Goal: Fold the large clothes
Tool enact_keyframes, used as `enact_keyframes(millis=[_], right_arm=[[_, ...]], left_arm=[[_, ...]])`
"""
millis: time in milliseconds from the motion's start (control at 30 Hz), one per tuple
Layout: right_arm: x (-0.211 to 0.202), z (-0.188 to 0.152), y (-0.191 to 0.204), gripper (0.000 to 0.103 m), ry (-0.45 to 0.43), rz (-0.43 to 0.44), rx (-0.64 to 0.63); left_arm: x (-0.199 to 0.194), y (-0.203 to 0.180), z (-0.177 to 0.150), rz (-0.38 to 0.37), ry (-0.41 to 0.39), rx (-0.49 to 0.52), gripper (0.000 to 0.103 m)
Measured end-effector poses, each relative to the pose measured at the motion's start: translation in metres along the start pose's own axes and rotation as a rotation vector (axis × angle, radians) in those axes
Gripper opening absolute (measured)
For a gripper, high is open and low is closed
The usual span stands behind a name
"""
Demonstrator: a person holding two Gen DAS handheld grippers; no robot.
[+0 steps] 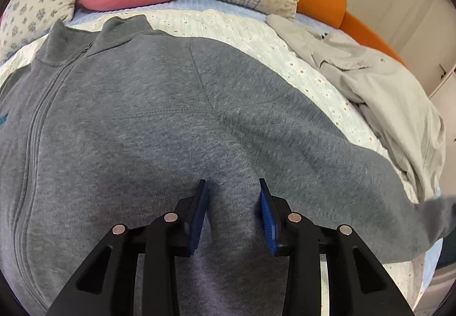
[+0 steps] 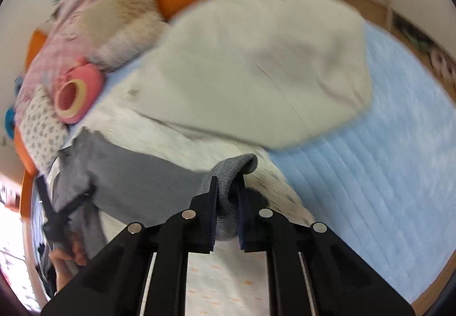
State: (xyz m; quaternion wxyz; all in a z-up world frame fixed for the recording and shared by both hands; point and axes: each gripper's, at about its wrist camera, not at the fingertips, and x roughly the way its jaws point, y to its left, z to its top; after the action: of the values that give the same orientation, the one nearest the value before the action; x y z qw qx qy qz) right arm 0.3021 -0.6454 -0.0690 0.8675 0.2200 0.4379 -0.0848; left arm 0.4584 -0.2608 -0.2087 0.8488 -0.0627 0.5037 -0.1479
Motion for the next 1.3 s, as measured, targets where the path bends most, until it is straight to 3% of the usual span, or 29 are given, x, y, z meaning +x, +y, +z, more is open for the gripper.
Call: enact_keyframes(millis=[200, 300, 400, 500, 633, 900, 1033, 1133, 1300], right_arm=[[-0.037, 0.059, 0.141, 0.011, -0.095, 0.058, -0.206], [-0.053, 0.086, 0.238, 0.011, -0.147, 0.088, -0.324], [-0.06, 0.093, 0.32, 0.011, -0.191, 0.107, -0.423], [-0.053, 0.087, 0.405, 0.011, -0.191, 0.138, -0.509], [-0.03, 0.055, 0.495, 0.01, -0.16, 0.174, -0.607], [0.048, -0.053, 0.626, 0.01, -0.04, 0.258, -0.741], [0.089, -0.117, 0.649, 0.01, 0.03, 0.277, -0.782], [0.13, -0.158, 0.654, 0.01, 0.092, 0.295, -0.757], [0.193, -0.217, 0.655, 0.01, 0.162, 0.245, -0.739]], left_arm=[[-0.02, 0.008, -0.019, -0.039, -0.074, -0.11, 0.038], [-0.025, 0.002, -0.029, -0.022, -0.116, -0.11, 0.038], [-0.024, 0.003, -0.035, -0.017, -0.144, -0.13, 0.038], [-0.03, 0.015, -0.039, -0.062, -0.165, -0.204, 0.038], [-0.031, 0.021, -0.043, -0.101, -0.159, -0.252, 0.038], [-0.037, 0.011, -0.055, -0.038, -0.184, -0.164, 0.039], [-0.028, 0.008, -0.059, -0.02, -0.166, -0.129, 0.039], [-0.022, -0.004, -0.056, -0.016, -0.12, -0.037, 0.051], [-0.017, -0.017, -0.051, 0.005, -0.097, 0.07, 0.057]])
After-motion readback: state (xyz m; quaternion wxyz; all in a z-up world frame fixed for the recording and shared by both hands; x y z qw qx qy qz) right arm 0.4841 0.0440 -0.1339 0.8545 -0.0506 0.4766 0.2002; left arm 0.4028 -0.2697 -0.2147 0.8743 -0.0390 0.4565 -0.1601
